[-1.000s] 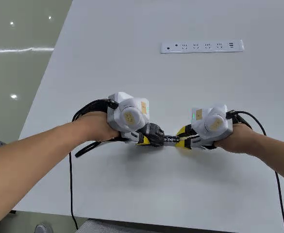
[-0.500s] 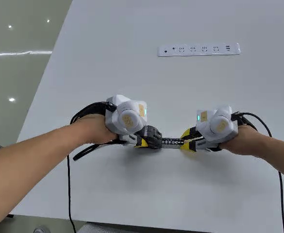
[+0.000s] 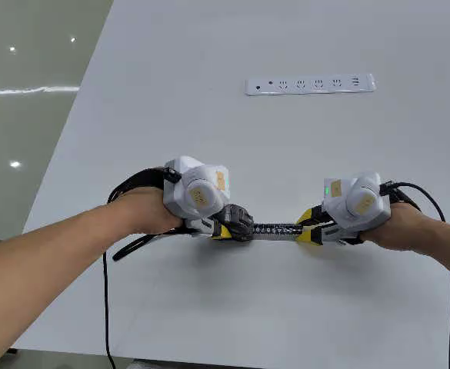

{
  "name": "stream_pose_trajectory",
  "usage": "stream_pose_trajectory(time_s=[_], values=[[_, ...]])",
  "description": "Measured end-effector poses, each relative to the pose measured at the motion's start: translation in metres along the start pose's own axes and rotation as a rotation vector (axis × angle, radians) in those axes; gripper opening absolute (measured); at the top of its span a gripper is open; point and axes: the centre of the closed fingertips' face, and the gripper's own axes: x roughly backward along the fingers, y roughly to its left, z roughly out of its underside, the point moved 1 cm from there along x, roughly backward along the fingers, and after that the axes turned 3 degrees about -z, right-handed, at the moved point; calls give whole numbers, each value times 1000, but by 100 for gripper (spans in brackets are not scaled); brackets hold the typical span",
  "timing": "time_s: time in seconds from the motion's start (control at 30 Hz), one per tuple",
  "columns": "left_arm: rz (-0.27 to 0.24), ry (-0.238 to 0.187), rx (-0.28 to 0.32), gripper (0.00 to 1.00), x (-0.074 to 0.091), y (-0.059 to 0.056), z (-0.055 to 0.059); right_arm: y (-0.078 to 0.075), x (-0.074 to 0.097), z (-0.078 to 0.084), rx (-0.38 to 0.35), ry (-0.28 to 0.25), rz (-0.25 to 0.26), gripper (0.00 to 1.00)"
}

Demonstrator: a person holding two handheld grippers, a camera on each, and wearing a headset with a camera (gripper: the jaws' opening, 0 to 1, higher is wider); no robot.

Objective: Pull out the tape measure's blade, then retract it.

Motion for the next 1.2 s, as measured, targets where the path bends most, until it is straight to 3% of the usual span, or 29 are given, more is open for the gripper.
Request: stream_pose_trajectory(time_s=[1.2], values=[[2, 5, -2, 28, 0, 0, 0, 7, 45, 42, -32, 38, 28, 10]])
